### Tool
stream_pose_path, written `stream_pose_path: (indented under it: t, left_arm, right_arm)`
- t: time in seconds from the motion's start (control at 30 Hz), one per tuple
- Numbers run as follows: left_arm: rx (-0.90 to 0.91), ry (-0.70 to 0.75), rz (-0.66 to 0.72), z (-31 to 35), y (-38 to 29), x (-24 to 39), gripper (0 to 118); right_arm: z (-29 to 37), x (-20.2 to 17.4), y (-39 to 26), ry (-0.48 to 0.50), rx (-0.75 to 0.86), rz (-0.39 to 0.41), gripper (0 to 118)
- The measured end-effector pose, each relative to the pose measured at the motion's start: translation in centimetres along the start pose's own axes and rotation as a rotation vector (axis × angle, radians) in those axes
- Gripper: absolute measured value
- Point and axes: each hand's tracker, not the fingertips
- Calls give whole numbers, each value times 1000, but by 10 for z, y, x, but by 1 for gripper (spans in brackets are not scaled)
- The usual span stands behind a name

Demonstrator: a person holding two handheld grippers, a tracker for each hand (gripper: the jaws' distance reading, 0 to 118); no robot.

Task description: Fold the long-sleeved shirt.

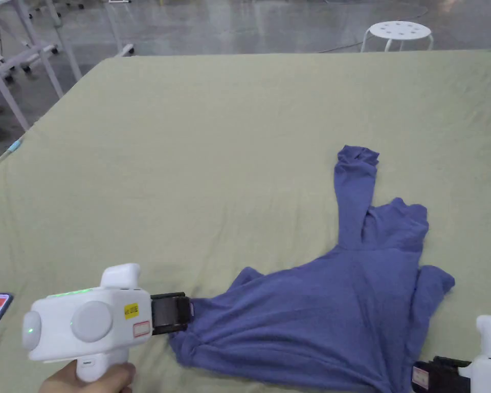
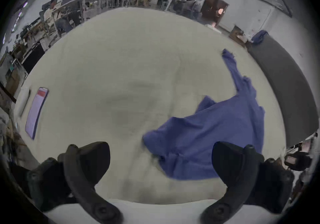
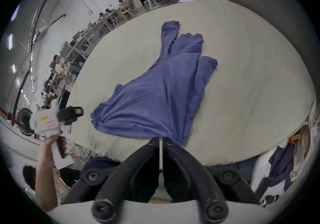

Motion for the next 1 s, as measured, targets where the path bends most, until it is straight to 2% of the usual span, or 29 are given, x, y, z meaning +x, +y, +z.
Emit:
stream_pose_path:
  t: [0.07, 0.13, 0.23, 0.3, 0.33, 0.37, 0.4, 0.43, 0.47, 0.5, 0.53, 0.57, 0.6, 0.67, 0.7, 0.73, 0.77, 0.8, 0.83, 0.87, 0.9, 0.93, 0.97, 1.0]
  left_arm:
    - [-79, 18, -3, -29, 4, 1, 98]
    - [-126, 19, 0, -51, 10, 7, 64]
    - [-145, 115, -172, -65, 6, 23, 63]
    - [-126, 120, -218, -58, 8, 28, 57]
    - [-115, 83, -194, -52, 10, 24, 40]
    - [-87, 35, -173, -46, 12, 20, 9]
    - [-74, -84, -108, -38, 17, 14, 3]
    - [-52, -150, -48, -31, 20, 13, 3]
    - [-35, -117, -55, -24, 23, 12, 3]
    - [-11, -101, -70, -7, 18, 21, 3]
    - [2, -93, -94, -1, 17, 25, 3]
    - [8, -108, -120, 6, 16, 30, 3]
    - [12, -113, -118, 10, 18, 31, 3]
    - [23, -123, -117, 16, 21, 33, 3]
    - [26, -128, -119, 20, 21, 35, 3]
    - [28, -128, -121, 20, 21, 34, 3]
    - [31, -123, -120, 20, 23, 31, 3]
    - [33, -120, -113, 23, 23, 31, 3]
    - [34, -125, -103, 24, 24, 29, 3]
    - [35, -130, -91, 26, 25, 28, 3]
    - [37, -133, -83, 25, 24, 28, 3]
    - [37, -134, -83, 26, 24, 28, 3]
    - [36, -132, -85, 26, 25, 29, 3]
    - [35, -132, -88, 27, 24, 31, 3]
  right_arm:
    - [-2, 1, 5, -1, -1, 0, 1]
    - [-5, 1, 11, -20, 2, 11, 1]
    - [-10, 8, 26, -66, -9, 13, 1]
    - [-14, 13, 49, -83, 2, 44, 1]
    - [-15, 20, 66, -110, 23, 66, 1]
    - [-18, 23, 81, -134, 39, 74, 1]
    - [-24, 27, 103, -149, 58, 90, 1]
    - [-32, 32, 125, -139, 65, 103, 8]
    - [-43, 40, 148, -128, 69, 108, 40]
    - [-59, 47, 172, -137, 60, 100, 86]
    - [-78, 53, 193, -170, 34, 77, 118]
    - [-94, 61, 210, -152, 101, 34, 114]
    - [-110, 65, 228, -231, 37, 79, 114]
    - [-146, 75, 253, -312, -55, 77, 114]
    - [-165, 80, 261, -336, -129, 78, 114]
    - [-197, 92, 272, -344, -200, 89, 108]
    - [-213, 95, 271, -366, -243, 98, 92]
    - [-224, 95, 268, -390, -269, 107, 65]
    - [-232, 93, 267, -387, -287, 117, 48]
    - [-234, 92, 265, -330, -291, 105, 49]
    - [-232, 86, 263, -378, -262, 117, 48]
    - [-229, 83, 264, -390, -262, 153, 41]
    - [-226, 82, 263, -397, -265, 184, 25]
    - [-221, 74, 262, -374, -253, 220, 0]
